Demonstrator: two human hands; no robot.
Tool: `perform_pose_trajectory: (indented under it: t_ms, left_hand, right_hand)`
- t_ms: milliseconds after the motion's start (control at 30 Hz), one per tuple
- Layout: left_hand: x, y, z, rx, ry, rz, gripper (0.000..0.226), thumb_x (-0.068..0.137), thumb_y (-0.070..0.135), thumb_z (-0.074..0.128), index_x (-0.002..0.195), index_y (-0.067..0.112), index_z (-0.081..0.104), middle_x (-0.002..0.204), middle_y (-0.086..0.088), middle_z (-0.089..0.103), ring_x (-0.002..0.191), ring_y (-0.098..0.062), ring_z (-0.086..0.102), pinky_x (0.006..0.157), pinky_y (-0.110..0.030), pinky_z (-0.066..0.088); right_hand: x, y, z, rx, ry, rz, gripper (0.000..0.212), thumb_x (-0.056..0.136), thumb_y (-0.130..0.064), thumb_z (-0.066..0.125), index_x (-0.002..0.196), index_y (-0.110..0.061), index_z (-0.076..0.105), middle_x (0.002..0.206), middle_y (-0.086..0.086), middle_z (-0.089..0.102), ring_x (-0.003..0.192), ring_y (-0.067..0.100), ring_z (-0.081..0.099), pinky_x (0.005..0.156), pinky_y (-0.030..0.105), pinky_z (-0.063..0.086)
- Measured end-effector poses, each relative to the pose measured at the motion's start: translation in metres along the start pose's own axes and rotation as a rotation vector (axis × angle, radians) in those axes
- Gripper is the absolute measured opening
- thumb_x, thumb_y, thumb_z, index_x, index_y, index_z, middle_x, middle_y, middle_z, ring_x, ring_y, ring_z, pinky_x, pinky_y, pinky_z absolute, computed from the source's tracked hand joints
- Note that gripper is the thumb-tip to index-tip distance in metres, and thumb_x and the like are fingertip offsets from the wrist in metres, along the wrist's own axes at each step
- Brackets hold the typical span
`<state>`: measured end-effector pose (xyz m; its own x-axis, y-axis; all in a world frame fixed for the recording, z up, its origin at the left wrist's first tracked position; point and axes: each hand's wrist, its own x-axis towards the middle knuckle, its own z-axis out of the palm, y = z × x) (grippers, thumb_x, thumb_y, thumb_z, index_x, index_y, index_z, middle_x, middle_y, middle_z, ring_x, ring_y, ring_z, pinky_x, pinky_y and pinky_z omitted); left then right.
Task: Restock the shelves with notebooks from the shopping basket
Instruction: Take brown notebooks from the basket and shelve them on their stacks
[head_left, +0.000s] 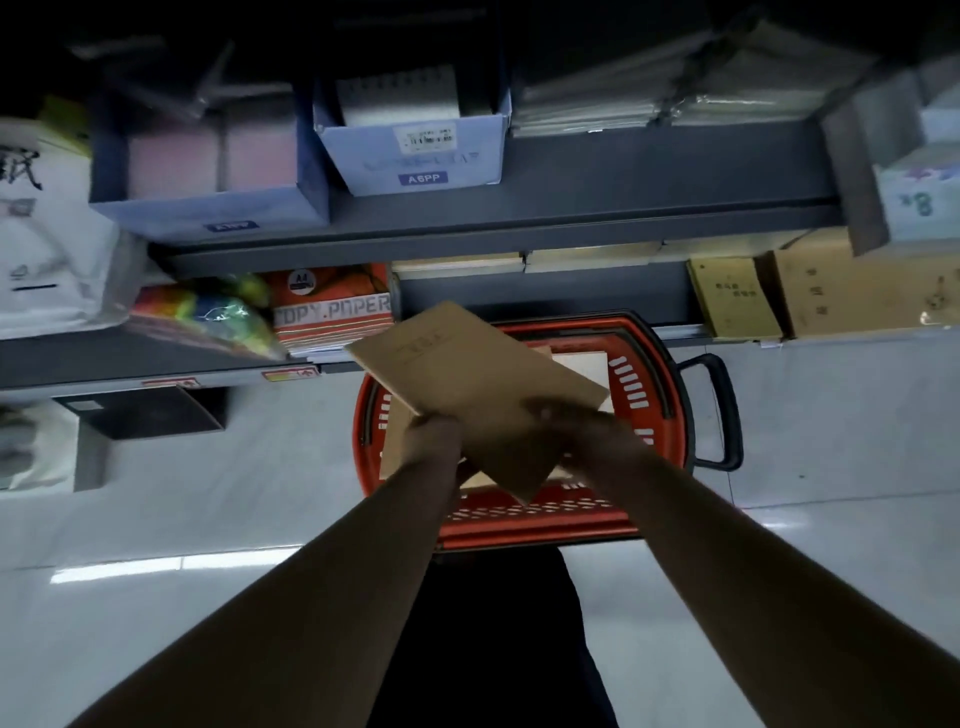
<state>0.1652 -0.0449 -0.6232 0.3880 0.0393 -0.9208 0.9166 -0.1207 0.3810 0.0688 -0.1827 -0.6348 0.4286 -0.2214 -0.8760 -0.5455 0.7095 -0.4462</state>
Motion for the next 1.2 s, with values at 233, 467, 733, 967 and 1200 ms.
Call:
perform_pose_trajectory:
  t_ms: [233, 467, 733, 967, 1200]
  left_hand:
    - [-0.072, 0.026, -0.038, 0.136, -0.148, 0.076, 0.026, 0.089, 0.002, 0.05, 0.095, 0.025, 0.062, 0.106, -0.006, 0.065, 0.1, -0.03, 0.06, 0.08, -0.041, 0.053]
    - [-0.136, 0.062, -0.057, 0.152, -0.26, 0.286, 0.028, 0.093, -0.005, 0.049, 0.082, 0.018, 0.062, 0.088, -0.004, 0.069, 0.078, -0.019, 0.065, 0.079, -0.035, 0.053]
    - [-0.205, 0.096, -0.078, 0.207, -0.445, 0.402, 0.022, 0.097, 0.01, 0.055, 0.115, 0.014, 0.067, 0.105, -0.007, 0.073, 0.096, -0.024, 0.069, 0.074, -0.032, 0.054]
    - [-0.259, 0.123, -0.083, 0.241, -0.57, 0.506, 0.022, 0.099, 0.019, 0.054, 0.116, 0.023, 0.067, 0.109, -0.002, 0.073, 0.102, -0.022, 0.069, 0.091, -0.045, 0.053]
    - [-0.299, 0.153, -0.046, 0.268, -0.656, 0.587, 0.025, 0.101, 0.018, 0.05, 0.122, 0.016, 0.063, 0.115, -0.004, 0.071, 0.109, -0.024, 0.065, 0.1, -0.044, 0.048]
  right_hand:
    - [-0.083, -0.039, -0.012, -0.172, 0.211, -0.15, 0.03, 0.093, -0.013, 0.061, 0.118, 0.004, 0.058, 0.11, 0.019, 0.062, 0.099, 0.031, 0.062, 0.082, 0.042, 0.054]
    - [-0.169, -0.052, 0.004, -0.226, 0.146, -0.231, 0.011, 0.092, -0.005, 0.06, 0.102, 0.0, 0.062, 0.089, 0.013, 0.06, 0.079, 0.025, 0.058, 0.069, 0.037, 0.05]
    - [-0.25, -0.065, 0.014, -0.212, 0.071, -0.317, 0.015, 0.094, -0.004, 0.055, 0.079, -0.003, 0.055, 0.077, 0.013, 0.061, 0.075, 0.026, 0.058, 0.062, 0.033, 0.047]
    - [-0.301, -0.087, 0.016, -0.269, 0.091, -0.435, 0.015, 0.096, -0.01, 0.056, 0.084, -0.002, 0.053, 0.077, 0.017, 0.054, 0.07, 0.027, 0.052, 0.06, 0.032, 0.041]
    - [-0.331, -0.129, 0.003, -0.202, 0.106, -0.589, 0.021, 0.095, -0.009, 0.057, 0.075, -0.008, 0.065, 0.076, 0.002, 0.072, 0.074, 0.017, 0.072, 0.062, 0.028, 0.056]
